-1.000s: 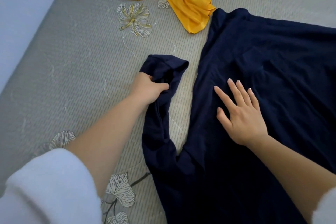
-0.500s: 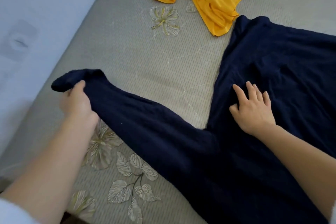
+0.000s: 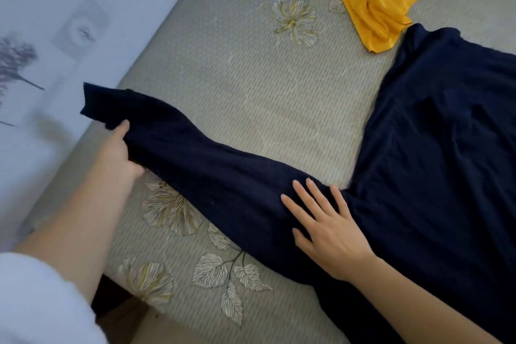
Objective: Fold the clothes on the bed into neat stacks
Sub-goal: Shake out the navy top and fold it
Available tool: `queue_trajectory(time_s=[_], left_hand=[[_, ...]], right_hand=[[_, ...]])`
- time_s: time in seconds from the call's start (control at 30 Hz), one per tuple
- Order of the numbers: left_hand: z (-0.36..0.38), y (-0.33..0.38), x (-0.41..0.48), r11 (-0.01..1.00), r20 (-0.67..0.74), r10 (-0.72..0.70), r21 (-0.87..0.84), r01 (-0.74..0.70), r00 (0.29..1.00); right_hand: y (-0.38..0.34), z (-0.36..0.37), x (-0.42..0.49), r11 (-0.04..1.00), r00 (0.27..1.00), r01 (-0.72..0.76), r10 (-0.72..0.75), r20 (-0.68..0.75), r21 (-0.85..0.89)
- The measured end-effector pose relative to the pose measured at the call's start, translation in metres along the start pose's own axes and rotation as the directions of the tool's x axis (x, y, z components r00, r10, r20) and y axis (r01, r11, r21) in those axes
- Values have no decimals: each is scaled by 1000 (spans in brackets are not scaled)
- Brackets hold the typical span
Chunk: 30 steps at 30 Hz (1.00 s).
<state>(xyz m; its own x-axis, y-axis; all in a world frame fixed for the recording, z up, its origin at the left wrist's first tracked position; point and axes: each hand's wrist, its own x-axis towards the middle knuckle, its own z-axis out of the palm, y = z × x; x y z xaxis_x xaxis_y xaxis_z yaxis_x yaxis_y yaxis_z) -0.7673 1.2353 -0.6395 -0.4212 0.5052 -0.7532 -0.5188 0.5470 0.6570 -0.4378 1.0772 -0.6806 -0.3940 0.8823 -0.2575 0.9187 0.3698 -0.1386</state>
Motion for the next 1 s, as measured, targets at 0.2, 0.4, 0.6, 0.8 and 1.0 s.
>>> queue_trajectory(time_s=[0.2,0.4,0.6,0.8,1.0], left_hand=[[-16,16,11,1000,-89,-4,-22,2,996],[27,14,-31,910,-2,403,107,-400,915],[91,-50,-127,649,328,601,332,-685,729],[161,-139,-222,651,508,546,243,-719,666],[231,-217,-307,742,886,146,197,-641,441]], right_hand=[[-3,2,0,1000,997,-5,4,78,22],[-3,0,-1,995,997,-24,17,80,94],[3,-11,-37,934,976,-156,196,-96,320],[40,-10,-95,755,849,-405,520,-94,515],[91,-2,-164,410,615,-514,788,-9,754]])
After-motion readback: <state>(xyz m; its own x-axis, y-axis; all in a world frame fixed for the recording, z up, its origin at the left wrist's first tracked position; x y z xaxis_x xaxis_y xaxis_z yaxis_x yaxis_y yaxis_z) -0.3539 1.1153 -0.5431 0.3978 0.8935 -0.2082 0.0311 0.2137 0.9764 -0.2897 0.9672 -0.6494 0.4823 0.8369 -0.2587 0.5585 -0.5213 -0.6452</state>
